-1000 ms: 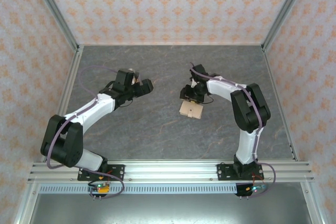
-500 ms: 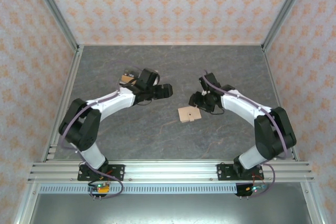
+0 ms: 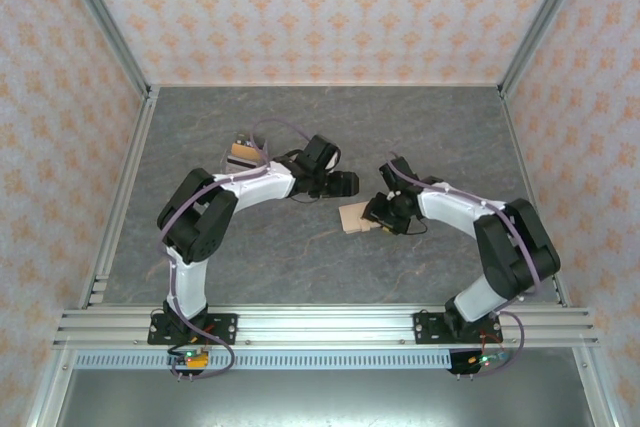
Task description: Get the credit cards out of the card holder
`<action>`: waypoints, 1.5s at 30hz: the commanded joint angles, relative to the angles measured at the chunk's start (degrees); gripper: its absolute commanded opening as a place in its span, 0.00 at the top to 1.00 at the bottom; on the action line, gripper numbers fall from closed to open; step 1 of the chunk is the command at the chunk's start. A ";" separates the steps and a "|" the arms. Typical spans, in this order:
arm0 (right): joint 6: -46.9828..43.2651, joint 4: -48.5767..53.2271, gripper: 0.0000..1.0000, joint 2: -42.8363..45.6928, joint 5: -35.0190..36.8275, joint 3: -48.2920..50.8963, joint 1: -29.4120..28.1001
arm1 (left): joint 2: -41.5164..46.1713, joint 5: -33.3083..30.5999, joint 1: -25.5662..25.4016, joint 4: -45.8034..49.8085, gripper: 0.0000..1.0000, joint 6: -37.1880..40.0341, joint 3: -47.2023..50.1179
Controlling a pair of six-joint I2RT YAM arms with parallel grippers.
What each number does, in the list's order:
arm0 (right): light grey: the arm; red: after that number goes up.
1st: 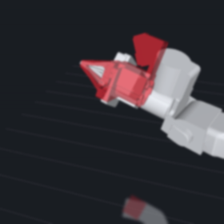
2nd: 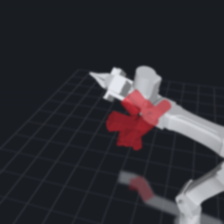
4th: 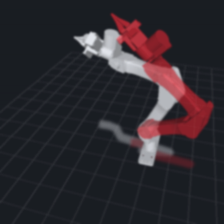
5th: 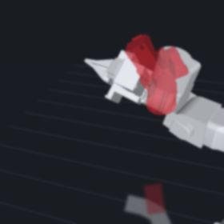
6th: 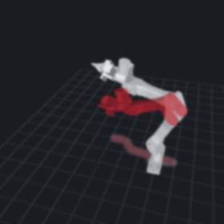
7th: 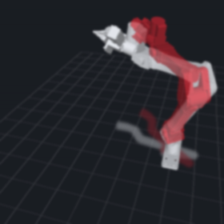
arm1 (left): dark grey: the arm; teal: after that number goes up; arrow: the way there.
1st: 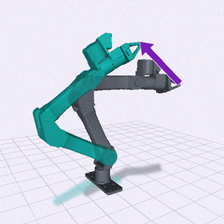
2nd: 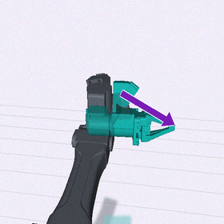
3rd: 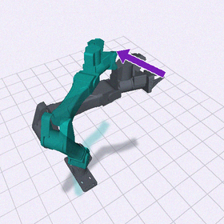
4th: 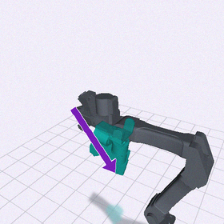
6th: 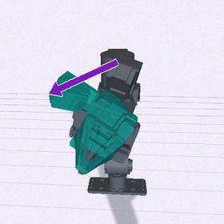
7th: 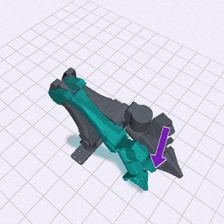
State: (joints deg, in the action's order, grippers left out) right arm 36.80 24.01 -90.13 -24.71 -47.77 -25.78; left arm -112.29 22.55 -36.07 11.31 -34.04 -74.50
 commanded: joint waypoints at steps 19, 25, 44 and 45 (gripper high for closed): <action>-9.78 -1.48 0.61 -14.81 -1.06 -17.13 1.69 | 1.17 5.61 1.45 2.64 0.35 -2.17 3.84; -9.30 -1.63 0.66 -15.27 -1.21 -17.18 1.83 | 0.47 11.44 1.36 1.41 0.51 -2.65 4.11; -9.27 -0.02 0.68 -11.54 0.87 -12.29 2.86 | -1.45 10.29 3.47 1.94 0.59 -8.13 6.72; -9.69 0.59 0.67 -10.72 0.81 -12.11 2.89 | -1.60 10.48 3.48 1.93 0.59 -8.07 6.71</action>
State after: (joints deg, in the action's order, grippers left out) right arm 27.77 21.30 -103.28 -26.55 -61.87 -23.42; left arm -112.92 34.52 -33.50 11.73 -41.10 -68.71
